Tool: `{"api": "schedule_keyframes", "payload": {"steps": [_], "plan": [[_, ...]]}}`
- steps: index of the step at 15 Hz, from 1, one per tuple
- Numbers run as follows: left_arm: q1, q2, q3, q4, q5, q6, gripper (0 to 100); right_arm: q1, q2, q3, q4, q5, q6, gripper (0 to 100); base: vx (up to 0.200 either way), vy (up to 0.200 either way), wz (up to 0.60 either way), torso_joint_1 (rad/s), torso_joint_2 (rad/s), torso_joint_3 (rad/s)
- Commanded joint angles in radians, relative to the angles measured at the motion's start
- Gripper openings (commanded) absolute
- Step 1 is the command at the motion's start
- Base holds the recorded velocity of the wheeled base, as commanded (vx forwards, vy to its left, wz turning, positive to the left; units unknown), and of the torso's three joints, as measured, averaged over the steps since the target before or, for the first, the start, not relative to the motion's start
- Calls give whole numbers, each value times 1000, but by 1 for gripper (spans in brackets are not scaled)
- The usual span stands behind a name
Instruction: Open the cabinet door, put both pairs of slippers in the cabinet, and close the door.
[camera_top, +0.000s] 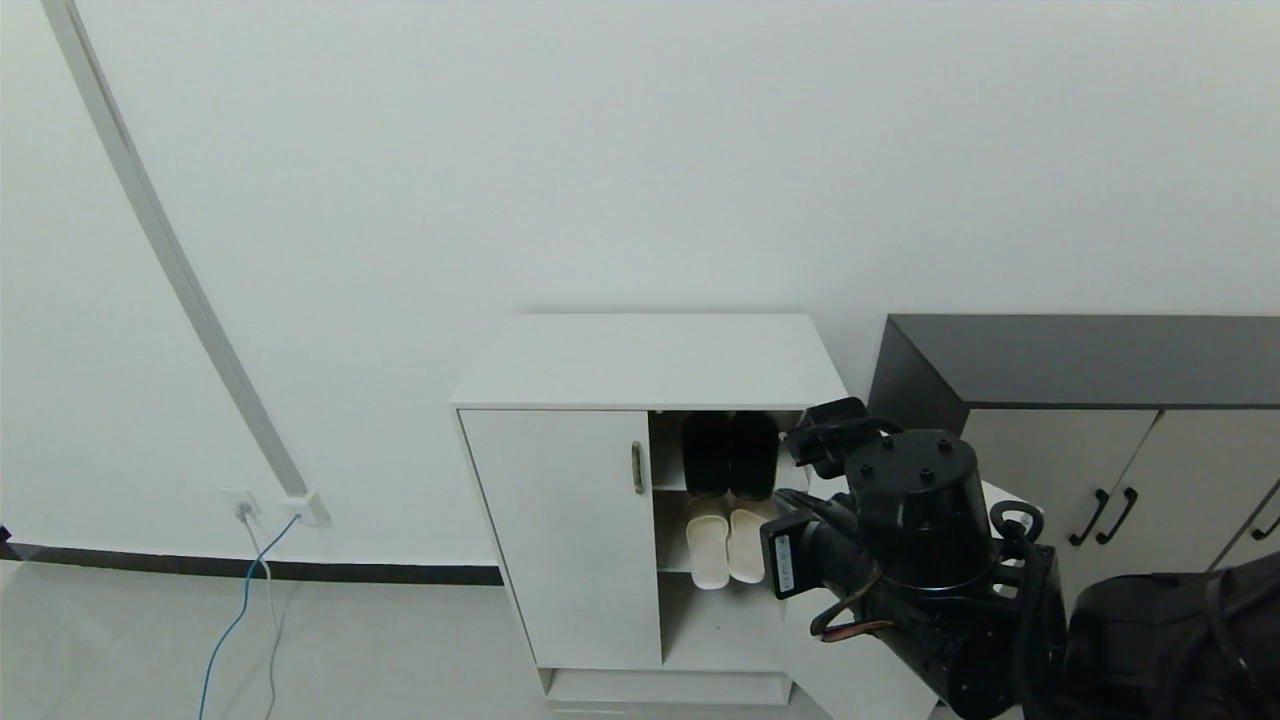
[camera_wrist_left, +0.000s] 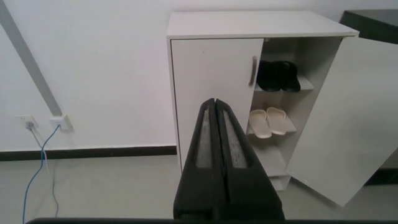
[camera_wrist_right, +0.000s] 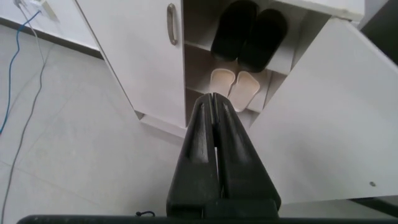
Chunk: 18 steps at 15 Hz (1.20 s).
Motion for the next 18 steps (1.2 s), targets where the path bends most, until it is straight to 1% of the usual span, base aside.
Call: {"api": "schedule_keyframes", "payload": {"steps": [1, 6, 13, 18], "plan": [[0, 1, 0, 0, 0, 1, 0, 0, 2, 1, 0, 0, -1, 0, 0, 0, 0, 115, -305, -154], [2, 1, 0, 0, 0, -1, 0, -2, 2, 3, 1, 0, -1, 0, 0, 0, 0, 7, -14, -7], [0, 1, 0, 0, 0, 1, 0, -19, 7, 3, 0, 0, -2, 0, 0, 0, -600, 5, 0, 2], [2, 1, 0, 0, 0, 1, 0, -20, 10, 3, -3, 1, -4, 0, 0, 0, 0, 0, 0, 0]]}}
